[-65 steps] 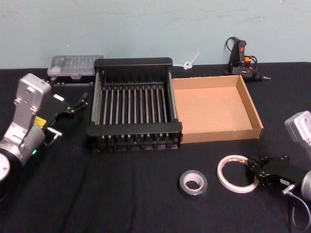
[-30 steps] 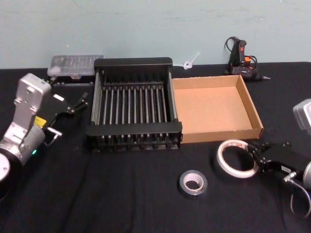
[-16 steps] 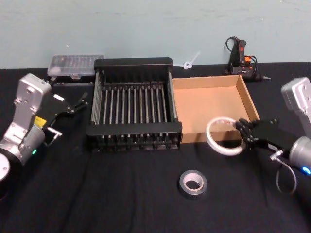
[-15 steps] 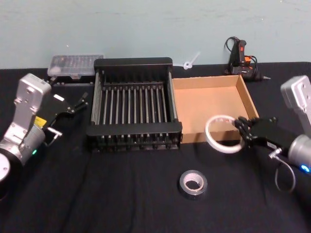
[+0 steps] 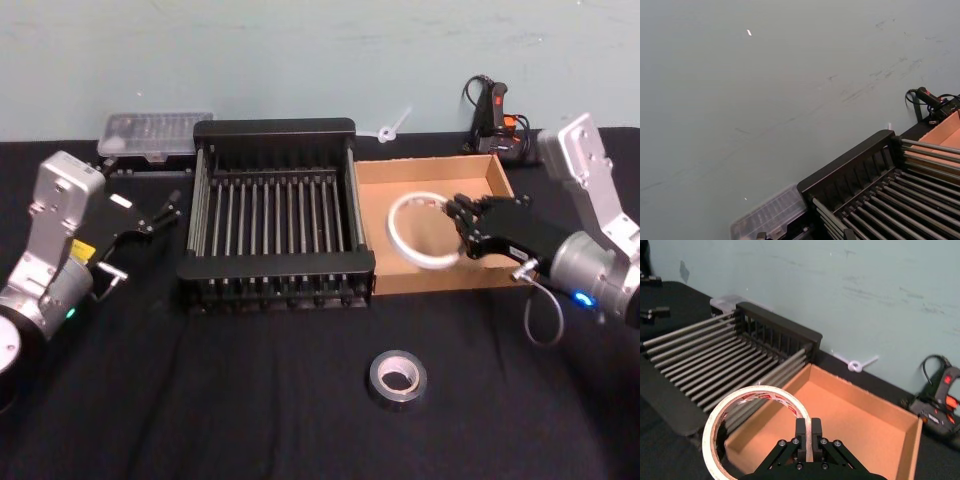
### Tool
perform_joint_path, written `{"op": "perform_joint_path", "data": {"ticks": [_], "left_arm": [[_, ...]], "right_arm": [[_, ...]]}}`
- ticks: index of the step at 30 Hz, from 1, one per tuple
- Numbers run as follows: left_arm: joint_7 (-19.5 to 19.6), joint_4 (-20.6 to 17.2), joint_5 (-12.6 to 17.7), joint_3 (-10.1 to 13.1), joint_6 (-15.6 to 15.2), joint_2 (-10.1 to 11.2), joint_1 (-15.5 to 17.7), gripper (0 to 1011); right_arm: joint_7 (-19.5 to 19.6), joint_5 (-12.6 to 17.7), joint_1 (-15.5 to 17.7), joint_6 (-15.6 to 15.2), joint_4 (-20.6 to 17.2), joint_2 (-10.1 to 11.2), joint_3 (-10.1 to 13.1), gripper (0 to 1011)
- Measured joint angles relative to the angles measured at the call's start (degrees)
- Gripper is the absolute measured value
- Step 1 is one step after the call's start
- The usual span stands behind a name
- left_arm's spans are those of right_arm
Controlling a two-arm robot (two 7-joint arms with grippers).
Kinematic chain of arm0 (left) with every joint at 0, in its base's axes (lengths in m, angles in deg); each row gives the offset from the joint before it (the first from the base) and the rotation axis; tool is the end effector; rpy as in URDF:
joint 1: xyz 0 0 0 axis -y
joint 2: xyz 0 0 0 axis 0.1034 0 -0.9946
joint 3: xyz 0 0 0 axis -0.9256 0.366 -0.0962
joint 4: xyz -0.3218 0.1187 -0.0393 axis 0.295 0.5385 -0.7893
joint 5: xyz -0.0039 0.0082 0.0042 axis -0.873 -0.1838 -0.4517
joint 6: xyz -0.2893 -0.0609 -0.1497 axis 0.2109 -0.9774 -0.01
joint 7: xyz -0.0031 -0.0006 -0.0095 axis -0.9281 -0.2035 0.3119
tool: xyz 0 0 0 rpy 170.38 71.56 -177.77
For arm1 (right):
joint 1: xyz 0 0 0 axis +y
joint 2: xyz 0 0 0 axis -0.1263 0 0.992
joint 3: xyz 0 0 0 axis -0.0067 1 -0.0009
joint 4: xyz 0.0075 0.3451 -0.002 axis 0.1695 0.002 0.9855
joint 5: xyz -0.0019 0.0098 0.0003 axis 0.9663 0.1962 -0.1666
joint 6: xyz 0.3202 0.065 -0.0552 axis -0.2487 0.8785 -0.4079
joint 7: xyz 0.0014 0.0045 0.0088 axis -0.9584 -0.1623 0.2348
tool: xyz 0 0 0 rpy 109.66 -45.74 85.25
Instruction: Pick up the white tape and place it into the black box , Pick up the silver tape and place it into the brown box.
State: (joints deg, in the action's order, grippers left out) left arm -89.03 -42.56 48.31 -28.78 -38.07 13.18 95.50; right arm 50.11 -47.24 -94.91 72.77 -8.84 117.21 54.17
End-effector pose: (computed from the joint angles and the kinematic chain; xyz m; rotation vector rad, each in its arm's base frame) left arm 0.3885 0.1080 -0.3510 0.3046 -0.2851 1.2480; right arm 0.4042 -0.0706 -0.3018 -0.3178 -0.0030 -0.9331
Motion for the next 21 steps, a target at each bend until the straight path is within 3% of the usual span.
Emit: {"op": "perform_joint_path", "data": {"ticks": [8,21], "left_arm": [[0.0,0.0,0.0,0.0,0.0,0.0,0.0,1002],[0.0,0.0,0.0,0.0,0.0,0.0,0.0,1002]], "right_arm": [[-1.3,-1.5,-5.0,1.6,4.6,-3.0,-2.6,70],[-3.7,-3.4,-10.1,3.7,9.4,-5.8,-6.1,70]]}}
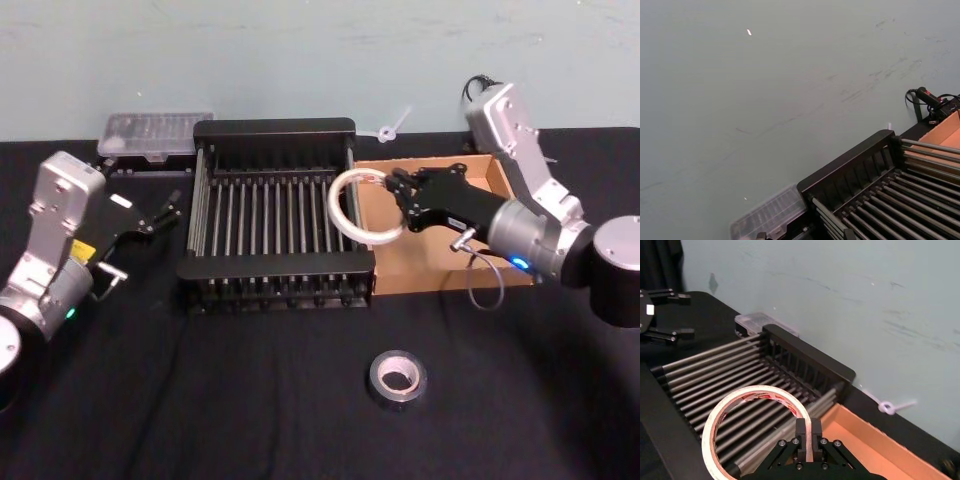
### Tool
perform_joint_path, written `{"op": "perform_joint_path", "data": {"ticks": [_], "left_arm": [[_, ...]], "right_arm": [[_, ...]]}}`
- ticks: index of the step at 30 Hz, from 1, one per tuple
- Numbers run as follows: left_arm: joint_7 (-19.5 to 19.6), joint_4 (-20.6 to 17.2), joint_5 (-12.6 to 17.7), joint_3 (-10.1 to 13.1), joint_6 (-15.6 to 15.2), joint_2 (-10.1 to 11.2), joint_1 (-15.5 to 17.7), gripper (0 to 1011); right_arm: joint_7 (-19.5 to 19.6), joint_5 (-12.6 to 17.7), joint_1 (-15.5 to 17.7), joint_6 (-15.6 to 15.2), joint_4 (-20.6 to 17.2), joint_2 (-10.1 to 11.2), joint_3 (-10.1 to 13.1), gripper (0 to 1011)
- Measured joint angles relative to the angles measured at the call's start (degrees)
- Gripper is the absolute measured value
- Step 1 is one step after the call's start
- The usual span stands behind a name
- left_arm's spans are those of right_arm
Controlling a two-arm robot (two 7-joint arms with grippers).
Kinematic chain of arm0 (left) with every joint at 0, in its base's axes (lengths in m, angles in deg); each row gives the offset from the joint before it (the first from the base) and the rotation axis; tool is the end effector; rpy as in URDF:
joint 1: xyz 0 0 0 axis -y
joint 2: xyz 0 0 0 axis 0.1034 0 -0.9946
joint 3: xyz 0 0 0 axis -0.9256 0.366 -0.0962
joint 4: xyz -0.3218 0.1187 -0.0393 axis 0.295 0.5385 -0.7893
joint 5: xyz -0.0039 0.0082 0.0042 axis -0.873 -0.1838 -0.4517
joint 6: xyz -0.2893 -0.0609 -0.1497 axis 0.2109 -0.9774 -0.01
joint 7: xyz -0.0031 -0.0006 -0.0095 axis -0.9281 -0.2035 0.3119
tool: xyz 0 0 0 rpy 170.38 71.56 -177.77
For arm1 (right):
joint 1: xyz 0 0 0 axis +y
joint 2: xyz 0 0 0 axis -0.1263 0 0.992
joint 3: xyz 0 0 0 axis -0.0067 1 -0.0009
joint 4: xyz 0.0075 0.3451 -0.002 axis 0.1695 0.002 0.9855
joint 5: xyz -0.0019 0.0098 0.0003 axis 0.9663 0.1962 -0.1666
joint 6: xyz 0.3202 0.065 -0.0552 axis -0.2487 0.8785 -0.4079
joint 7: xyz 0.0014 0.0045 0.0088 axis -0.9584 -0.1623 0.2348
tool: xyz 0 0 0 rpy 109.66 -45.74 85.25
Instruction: Pick up the white tape and place it into the black box , Pick up the silver tape and place it into the brown box.
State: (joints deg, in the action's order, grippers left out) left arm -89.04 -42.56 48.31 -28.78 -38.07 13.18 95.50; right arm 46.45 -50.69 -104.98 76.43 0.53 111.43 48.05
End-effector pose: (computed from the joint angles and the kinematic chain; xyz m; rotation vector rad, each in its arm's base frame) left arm 0.3885 0.1080 -0.3510 0.3046 -0.2851 1.2481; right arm 0.4564 -0.0235 -0.2969 -0.2958 -0.0720 -0.8233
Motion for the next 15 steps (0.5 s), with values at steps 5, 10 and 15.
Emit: {"op": "perform_joint_path", "data": {"ticks": [5,10,15], "left_arm": [[0.0,0.0,0.0,0.0,0.0,0.0,0.0,1001],[0.0,0.0,0.0,0.0,0.0,0.0,0.0,1001],[0.0,0.0,0.0,0.0,0.0,0.0,0.0,1001]], "right_arm": [[-0.8,-0.4,-1.8,0.9,1.9,-1.3,-1.2,70],[-1.6,-0.8,-3.7,1.8,4.2,-2.7,-2.4,70],[-2.1,-1.1,-5.1,2.5,6.5,-4.1,-3.4,70]]}}
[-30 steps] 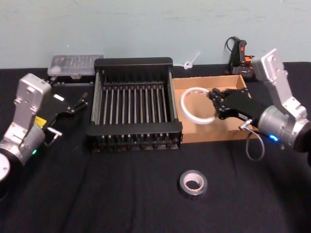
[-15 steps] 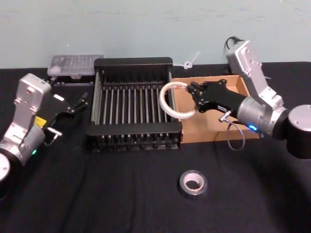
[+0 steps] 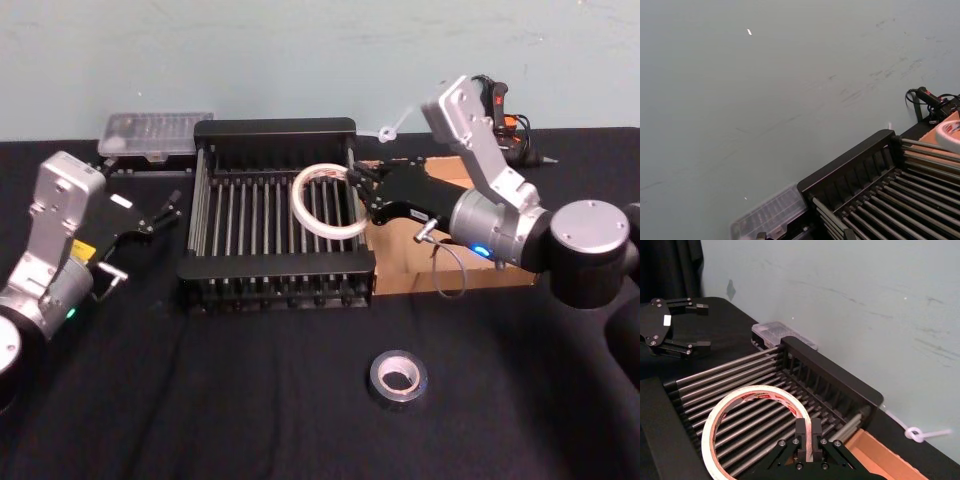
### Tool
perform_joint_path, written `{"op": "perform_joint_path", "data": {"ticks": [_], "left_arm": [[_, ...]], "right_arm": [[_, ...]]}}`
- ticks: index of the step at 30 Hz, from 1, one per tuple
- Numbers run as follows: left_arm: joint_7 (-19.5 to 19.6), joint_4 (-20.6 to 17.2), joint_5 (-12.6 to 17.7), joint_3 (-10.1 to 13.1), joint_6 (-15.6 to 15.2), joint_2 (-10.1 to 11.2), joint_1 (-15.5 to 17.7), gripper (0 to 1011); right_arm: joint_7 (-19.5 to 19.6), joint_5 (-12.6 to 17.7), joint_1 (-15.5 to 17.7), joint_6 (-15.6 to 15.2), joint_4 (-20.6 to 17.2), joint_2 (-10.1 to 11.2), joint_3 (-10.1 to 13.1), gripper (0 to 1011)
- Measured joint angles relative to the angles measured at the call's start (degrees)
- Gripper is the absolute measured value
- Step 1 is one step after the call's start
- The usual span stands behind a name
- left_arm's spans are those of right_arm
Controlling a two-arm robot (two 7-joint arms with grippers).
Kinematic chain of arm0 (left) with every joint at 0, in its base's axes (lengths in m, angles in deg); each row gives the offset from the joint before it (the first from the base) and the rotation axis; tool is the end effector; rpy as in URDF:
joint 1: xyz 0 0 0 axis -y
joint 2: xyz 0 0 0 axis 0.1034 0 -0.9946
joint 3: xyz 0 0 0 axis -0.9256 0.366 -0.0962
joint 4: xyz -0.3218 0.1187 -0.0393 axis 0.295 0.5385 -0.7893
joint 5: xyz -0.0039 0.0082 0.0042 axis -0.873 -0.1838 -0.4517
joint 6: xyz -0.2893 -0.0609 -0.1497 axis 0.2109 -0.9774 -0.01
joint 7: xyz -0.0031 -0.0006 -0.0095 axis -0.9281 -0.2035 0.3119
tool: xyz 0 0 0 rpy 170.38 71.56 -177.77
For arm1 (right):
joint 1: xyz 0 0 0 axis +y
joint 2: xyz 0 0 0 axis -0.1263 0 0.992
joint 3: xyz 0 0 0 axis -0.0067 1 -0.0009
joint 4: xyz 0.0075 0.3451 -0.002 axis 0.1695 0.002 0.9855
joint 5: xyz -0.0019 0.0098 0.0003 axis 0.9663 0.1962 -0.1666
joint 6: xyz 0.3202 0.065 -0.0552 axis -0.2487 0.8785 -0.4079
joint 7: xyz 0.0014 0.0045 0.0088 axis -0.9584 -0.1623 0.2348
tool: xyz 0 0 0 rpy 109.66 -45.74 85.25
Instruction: Pick up the white tape and place it into the black box , Pick up the silver tape and place it into the brown box.
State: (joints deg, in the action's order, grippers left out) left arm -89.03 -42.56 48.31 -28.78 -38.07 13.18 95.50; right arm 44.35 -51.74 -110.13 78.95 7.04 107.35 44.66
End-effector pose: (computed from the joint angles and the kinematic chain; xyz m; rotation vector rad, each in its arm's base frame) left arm 0.3885 0.1080 -0.3510 0.3046 -0.2851 1.2480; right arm 0.4828 0.0094 -0.2984 -0.2809 -0.0889 -0.7515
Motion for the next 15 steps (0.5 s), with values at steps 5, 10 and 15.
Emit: {"op": "perform_joint_path", "data": {"ticks": [5,10,15], "left_arm": [[0.0,0.0,0.0,0.0,0.0,0.0,0.0,1001],[0.0,0.0,0.0,0.0,0.0,0.0,0.0,1001],[0.0,0.0,0.0,0.0,0.0,0.0,0.0,1001]], "right_arm": [[-0.5,-0.4,-1.7,0.8,3.1,-1.5,-1.1,70],[-0.6,-0.8,-2.9,1.4,5.3,-2.6,-1.7,70],[-0.6,-1.0,-3.2,1.5,5.9,-3.0,-1.8,70]]}}
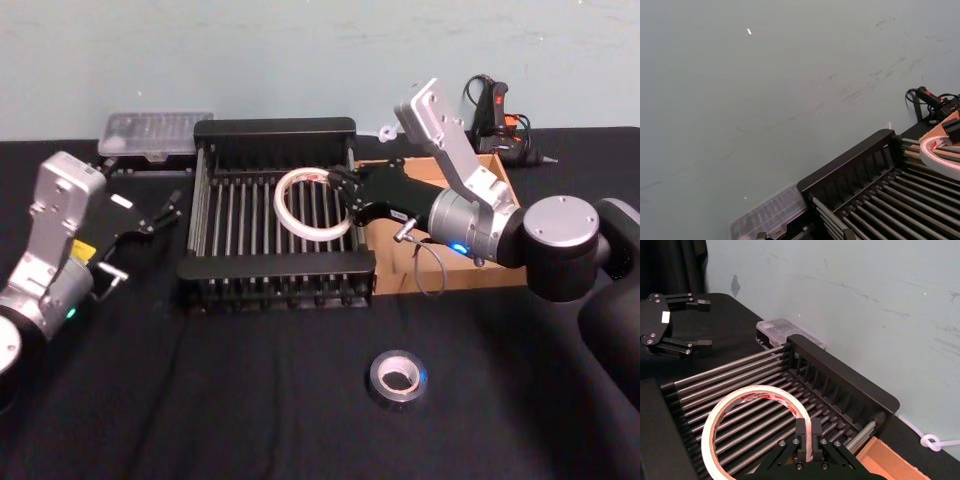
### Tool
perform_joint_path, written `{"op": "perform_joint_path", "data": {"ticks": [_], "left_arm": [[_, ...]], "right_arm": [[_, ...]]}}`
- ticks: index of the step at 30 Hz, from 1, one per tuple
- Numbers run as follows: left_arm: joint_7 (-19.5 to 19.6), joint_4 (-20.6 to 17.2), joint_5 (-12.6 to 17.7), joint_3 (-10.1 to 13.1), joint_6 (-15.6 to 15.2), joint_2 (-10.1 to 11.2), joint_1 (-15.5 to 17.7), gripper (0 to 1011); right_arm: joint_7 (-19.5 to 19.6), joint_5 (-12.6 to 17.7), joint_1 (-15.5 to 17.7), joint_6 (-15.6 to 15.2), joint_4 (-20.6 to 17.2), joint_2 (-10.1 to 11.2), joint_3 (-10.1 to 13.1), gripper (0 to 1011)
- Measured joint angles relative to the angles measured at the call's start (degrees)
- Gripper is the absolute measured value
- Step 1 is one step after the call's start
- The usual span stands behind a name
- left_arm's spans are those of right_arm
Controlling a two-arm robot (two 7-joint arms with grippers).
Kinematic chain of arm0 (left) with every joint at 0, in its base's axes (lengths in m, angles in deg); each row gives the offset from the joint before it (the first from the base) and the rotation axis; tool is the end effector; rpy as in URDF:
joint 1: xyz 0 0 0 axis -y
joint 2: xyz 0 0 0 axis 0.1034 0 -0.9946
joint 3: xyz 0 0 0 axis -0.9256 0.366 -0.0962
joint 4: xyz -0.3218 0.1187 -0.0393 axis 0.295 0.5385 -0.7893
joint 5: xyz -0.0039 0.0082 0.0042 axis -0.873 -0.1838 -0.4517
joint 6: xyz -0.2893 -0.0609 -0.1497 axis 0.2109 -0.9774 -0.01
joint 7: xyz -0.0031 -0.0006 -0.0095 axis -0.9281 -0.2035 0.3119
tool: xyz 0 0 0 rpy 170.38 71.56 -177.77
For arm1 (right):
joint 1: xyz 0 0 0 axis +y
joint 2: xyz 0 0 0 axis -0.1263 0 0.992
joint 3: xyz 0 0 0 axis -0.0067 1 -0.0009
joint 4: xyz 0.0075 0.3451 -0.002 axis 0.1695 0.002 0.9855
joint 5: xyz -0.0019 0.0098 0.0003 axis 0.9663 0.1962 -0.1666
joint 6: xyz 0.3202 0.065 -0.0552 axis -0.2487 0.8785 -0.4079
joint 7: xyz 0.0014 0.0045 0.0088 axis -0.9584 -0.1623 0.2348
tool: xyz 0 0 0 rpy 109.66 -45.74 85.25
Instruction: Pick up the white tape and place it into the black box , Pick up the silver tape and place it into the brown box.
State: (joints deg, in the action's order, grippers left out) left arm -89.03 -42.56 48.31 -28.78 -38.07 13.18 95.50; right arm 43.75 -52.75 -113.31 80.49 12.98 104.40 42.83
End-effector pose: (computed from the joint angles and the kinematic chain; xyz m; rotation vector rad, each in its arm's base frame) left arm 0.3885 0.1080 -0.3510 0.3046 -0.2851 1.2480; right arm 0.4997 0.0284 -0.3062 -0.2932 -0.0832 -0.7270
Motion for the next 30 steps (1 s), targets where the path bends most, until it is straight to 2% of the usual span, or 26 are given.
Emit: {"op": "perform_joint_path", "data": {"ticks": [14,19,22,23,25,26,27,30], "left_arm": [[0.0,0.0,0.0,0.0,0.0,0.0,0.0,1001],[0.0,0.0,0.0,0.0,0.0,0.0,0.0,1001],[0.0,0.0,0.0,0.0,0.0,0.0,0.0,1001],[0.0,0.0,0.0,0.0,0.0,0.0,0.0,1001],[0.0,0.0,0.0,0.0,0.0,0.0,0.0,1001],[0.0,0.0,0.0,0.0,0.0,0.0,0.0,1001],[0.0,0.0,0.0,0.0,0.0,0.0,0.0,1002],[0.0,0.0,0.0,0.0,0.0,0.0,0.0,1001]], "right_arm": [[0.0,0.1,0.2,-0.1,-0.4,0.2,0.1,75],[0.0,0.1,0.2,-0.1,-0.4,0.2,0.1,227],[0.0,0.1,0.2,-0.1,-0.4,0.2,0.2,282],[0.0,0.1,0.2,-0.1,-0.5,0.2,0.2,341],[0.0,0.2,0.2,-0.1,-0.5,0.2,0.2,397],[0.0,0.2,0.2,-0.1,-0.5,0.2,0.2,397],[0.0,0.2,0.2,-0.1,-0.5,0.2,0.2,456],[0.0,0.2,0.2,-0.1,-0.5,0.3,0.2,538]]}}
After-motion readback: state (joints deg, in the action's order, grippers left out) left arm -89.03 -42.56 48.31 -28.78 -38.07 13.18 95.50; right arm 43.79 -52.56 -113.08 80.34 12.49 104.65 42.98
